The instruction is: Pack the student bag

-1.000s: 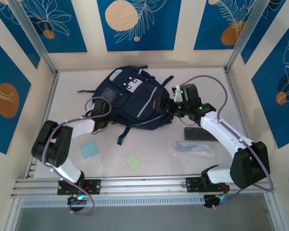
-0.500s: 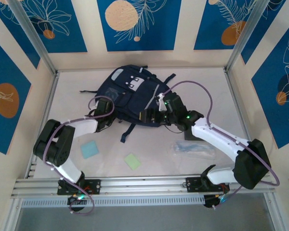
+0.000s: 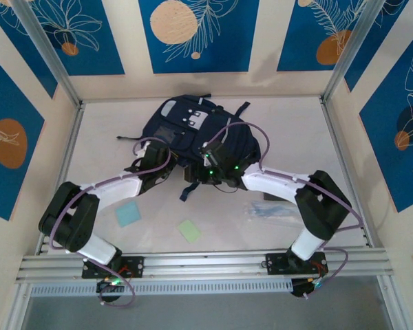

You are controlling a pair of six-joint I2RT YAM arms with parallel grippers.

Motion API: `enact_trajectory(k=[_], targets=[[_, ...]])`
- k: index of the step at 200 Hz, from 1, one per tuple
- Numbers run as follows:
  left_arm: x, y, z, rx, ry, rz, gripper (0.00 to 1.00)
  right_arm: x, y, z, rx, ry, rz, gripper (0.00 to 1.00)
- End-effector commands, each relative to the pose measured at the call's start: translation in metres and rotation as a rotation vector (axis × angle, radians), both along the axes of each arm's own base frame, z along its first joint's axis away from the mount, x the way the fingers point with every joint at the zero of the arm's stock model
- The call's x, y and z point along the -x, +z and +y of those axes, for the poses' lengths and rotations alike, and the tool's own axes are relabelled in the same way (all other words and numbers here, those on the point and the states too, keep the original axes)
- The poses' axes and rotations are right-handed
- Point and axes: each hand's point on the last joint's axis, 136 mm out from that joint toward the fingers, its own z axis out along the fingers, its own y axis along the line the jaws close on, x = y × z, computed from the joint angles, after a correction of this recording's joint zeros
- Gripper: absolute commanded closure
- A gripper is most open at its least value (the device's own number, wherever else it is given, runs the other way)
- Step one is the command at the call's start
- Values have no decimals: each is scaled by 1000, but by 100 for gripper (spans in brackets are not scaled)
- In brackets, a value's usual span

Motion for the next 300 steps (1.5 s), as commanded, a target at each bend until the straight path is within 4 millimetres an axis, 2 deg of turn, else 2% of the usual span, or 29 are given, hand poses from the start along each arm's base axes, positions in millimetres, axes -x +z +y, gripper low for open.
enact_trajectory(k=[1, 52, 85, 102, 131, 144, 150, 182, 195, 210, 222, 246, 263, 285, 300], targets=[[-12, 38, -21, 101, -10, -110, 100, -20, -1, 8, 36, -46, -70, 35], [-3, 43, -32, 137, -29, -114, 100, -60, -33, -1, 191, -224, -142, 40], [2, 45, -37, 157, -39, -110, 100, -81, -41, -4, 249, -329, -233, 45], [4, 44, -36, 164, -38, -106, 100, -88, -40, -3, 250, -345, -270, 55], [6, 41, -37, 174, -35, -97, 100, -93, -36, -5, 249, -358, -310, 83], [6, 40, -37, 174, -31, -95, 100, -92, -33, -8, 260, -351, -326, 99], [5, 39, -36, 173, -28, -95, 100, -92, -31, -10, 265, -348, -333, 100], [-1, 32, -21, 104, 15, -117, 100, -72, -32, -23, 300, -249, -267, 100], [-4, 25, -11, 49, 35, -113, 100, -55, -39, -30, 301, -181, -169, 100], [-10, 17, -2, 6, 45, -119, 100, -30, -48, -35, 266, -78, -2, 100], [-15, 10, 3, -17, 47, -115, 100, -6, -54, -47, 245, -24, 163, 100], [-28, -3, 11, -26, 49, -114, 100, 26, -50, -72, 213, 44, 326, 100], [-37, -9, 18, -31, 58, -111, 100, 36, -44, -99, 247, 48, 372, 100], [-50, -9, 22, -41, 47, -130, 100, 36, -37, -134, 280, 37, 393, 100], [-61, -4, 20, -59, 17, -148, 100, 35, -31, -143, 249, 40, 407, 100]])
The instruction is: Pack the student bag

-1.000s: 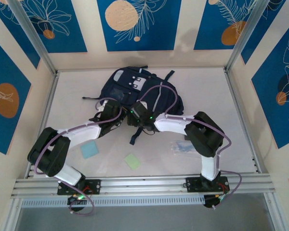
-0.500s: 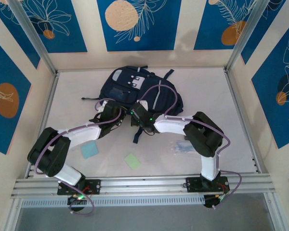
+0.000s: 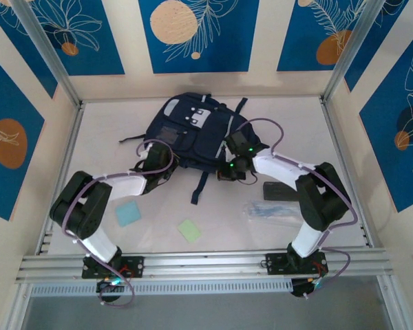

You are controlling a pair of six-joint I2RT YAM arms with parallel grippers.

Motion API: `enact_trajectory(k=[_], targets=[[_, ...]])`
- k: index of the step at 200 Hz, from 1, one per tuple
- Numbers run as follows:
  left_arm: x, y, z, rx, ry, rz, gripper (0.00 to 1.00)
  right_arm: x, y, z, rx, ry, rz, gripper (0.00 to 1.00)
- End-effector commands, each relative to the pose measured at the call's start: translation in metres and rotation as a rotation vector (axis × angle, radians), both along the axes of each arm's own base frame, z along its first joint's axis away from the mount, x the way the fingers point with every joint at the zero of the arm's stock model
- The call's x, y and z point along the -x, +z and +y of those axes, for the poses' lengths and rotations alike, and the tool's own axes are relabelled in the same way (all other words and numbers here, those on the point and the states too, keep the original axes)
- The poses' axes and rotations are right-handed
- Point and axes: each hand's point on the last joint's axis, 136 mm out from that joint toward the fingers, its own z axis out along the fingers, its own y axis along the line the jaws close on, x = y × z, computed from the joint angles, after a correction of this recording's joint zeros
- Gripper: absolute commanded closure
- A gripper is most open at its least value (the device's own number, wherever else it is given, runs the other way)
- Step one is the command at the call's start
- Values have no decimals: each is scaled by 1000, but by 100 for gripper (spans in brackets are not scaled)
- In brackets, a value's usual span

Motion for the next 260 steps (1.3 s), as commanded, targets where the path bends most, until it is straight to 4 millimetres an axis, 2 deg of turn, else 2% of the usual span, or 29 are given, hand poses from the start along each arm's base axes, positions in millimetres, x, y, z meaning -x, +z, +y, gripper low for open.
enact_trajectory(k=[1, 15, 28, 36, 49, 64, 68, 94, 109, 137, 150, 156, 168, 185, 200, 217, 244, 260], targets=[[-41, 29, 13, -32, 24, -135, 100, 47, 6, -30, 9, 66, 176, 100], [-54, 37, 0, -18, -60, -151, 100, 42, 13, -21, -58, 75, 173, 100], [-60, 37, -12, -1, -131, -110, 61, 35, 23, 0, -168, 95, 170, 100], [-58, 36, -19, 4, -174, -81, 46, 30, 30, 14, -234, 102, 171, 100], [-49, 35, -26, 20, -218, -63, 34, 18, 40, 35, -328, 108, 163, 100], [-30, 32, -27, 42, -222, -44, 28, 3, 53, 56, -415, 111, 141, 100], [-24, 31, -26, 46, -220, -37, 23, -1, 58, 62, -436, 114, 133, 100], [14, 14, -30, 95, -203, 27, 22, -19, 79, 94, -539, 145, 110, 100], [26, 5, -37, 137, -187, 46, 22, -20, 86, 110, -580, 169, 122, 100], [18, 3, -48, 170, -187, 34, 25, -5, 88, 129, -601, 223, 171, 100], [8, 8, -53, 165, -188, 6, 33, 8, 85, 131, -586, 241, 196, 100], [3, 9, -53, 155, -186, -8, 42, 14, 83, 130, -574, 247, 210, 100], [-4, 11, -53, 139, -181, -26, 68, 29, 76, 124, -538, 263, 244, 100], [-9, 10, -49, 127, -178, -38, 100, 46, 61, 103, -432, 274, 269, 100], [-9, 7, -44, 120, -179, -36, 100, 57, 50, 76, -322, 273, 273, 100], [-5, 2, -37, 101, -187, -29, 100, 56, 41, 36, -189, 245, 260, 100], [4, -1, -20, 59, -201, -14, 100, 36, 38, -34, 23, 163, 189, 100], [8, 2, -14, 31, -234, -11, 100, 20, 40, -66, 119, 95, 129, 100]])
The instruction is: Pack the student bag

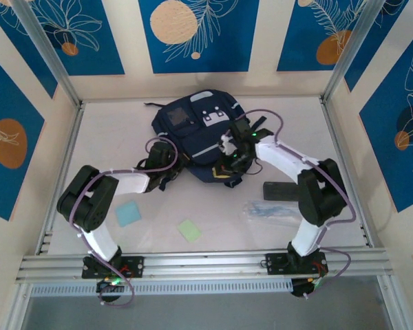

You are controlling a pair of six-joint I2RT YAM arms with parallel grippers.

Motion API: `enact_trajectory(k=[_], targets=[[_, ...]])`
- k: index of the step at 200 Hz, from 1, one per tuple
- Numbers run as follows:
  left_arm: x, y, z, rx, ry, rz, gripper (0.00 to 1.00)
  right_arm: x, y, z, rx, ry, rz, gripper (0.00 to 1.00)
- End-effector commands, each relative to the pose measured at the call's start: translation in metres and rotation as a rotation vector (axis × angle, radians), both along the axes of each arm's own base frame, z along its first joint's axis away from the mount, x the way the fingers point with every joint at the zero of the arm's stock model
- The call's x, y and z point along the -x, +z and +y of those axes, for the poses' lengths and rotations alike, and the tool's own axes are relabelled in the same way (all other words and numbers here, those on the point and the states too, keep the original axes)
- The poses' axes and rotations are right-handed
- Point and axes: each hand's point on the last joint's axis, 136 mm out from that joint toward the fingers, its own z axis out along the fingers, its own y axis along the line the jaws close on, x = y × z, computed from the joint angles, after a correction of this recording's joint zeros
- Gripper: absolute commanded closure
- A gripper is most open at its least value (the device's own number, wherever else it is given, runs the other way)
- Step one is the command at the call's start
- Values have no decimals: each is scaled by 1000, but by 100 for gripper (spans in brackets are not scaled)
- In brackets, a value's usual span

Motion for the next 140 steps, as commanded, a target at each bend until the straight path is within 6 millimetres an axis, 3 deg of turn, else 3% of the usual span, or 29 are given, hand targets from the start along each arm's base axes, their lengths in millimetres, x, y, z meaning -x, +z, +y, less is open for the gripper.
enact_trajectory(k=[1, 26, 50, 83, 108, 128, 131, 140], targets=[[-1, 5, 27, -80, -9, -36, 100, 10, 0, -73, 246, -34, -15, 100], [0, 15, 36, -128, -64, -45, 100, -5, -5, -103, 374, -89, -70, 100], [-7, 24, 42, -146, -111, -59, 100, -5, -16, -96, 357, -72, -48, 100], [-36, 24, 47, -200, -173, -70, 100, 9, -22, -36, 149, 36, -10, 100], [-71, 28, 56, -185, -170, -77, 100, 20, -10, 24, -72, 119, 17, 100], [-83, 38, 51, -156, -196, -74, 100, 25, 4, 71, -228, 193, 21, 100], [-83, 39, 51, -159, -198, -73, 96, 25, 6, 77, -243, 202, 18, 100], [-82, 42, 53, -170, -198, -68, 71, 24, 9, 94, -272, 227, 10, 100]])
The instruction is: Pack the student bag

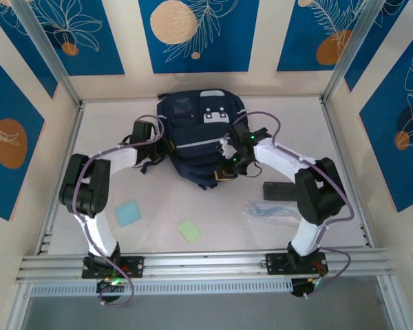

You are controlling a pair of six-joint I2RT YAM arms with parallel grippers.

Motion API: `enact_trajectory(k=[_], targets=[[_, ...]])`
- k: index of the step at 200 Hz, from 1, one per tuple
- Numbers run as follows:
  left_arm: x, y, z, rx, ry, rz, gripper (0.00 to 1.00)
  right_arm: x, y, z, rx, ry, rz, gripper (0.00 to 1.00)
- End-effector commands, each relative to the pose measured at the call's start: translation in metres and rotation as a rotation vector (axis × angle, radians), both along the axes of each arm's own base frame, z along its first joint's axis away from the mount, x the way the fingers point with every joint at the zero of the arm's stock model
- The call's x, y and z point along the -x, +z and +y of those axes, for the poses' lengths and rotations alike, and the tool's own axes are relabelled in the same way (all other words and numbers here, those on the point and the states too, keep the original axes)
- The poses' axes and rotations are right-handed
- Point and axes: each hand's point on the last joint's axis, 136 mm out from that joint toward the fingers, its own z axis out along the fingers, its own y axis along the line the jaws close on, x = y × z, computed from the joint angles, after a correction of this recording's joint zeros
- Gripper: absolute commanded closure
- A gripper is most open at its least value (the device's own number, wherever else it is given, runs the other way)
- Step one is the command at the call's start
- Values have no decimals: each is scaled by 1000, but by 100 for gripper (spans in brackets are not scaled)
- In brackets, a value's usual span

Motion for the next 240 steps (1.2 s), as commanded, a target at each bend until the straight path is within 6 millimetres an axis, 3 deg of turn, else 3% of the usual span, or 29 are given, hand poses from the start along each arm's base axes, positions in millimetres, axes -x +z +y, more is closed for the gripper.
enact_trajectory(k=[1, 11, 30, 68, 98, 127, 160, 195, 201, 227, 240], targets=[[-19, 37, -3, 2, -39, -96, 68, 14, 31, 65, -241, 114, 49, 100], [-14, 40, 1, -22, -32, -88, 43, 11, 33, 80, -263, 134, 45, 100], [4, 41, 12, -61, -15, -73, 29, -3, 36, 104, -295, 145, 26, 100], [59, 35, 28, -14, 76, -21, 24, -38, 53, 122, -369, 105, -14, 100], [92, 26, 24, 99, 172, 11, 20, -49, 68, 127, -426, 87, -27, 100], [103, 22, 14, 163, 263, 18, 20, -48, 74, 130, -464, 81, -9, 100], [98, 22, -9, 210, 309, 2, 21, -42, 70, 127, -476, 70, 11, 100], [84, 28, -27, 261, 353, -57, 32, -34, 64, 118, -464, 57, 19, 100], [82, 28, -30, 265, 350, -60, 39, -33, 64, 116, -464, 53, 17, 100], [80, 24, -30, 271, 370, -69, 100, -31, 60, 99, -447, 34, 13, 100], [82, 25, -23, 261, 387, -77, 100, -26, 56, 87, -422, 47, 10, 100]])
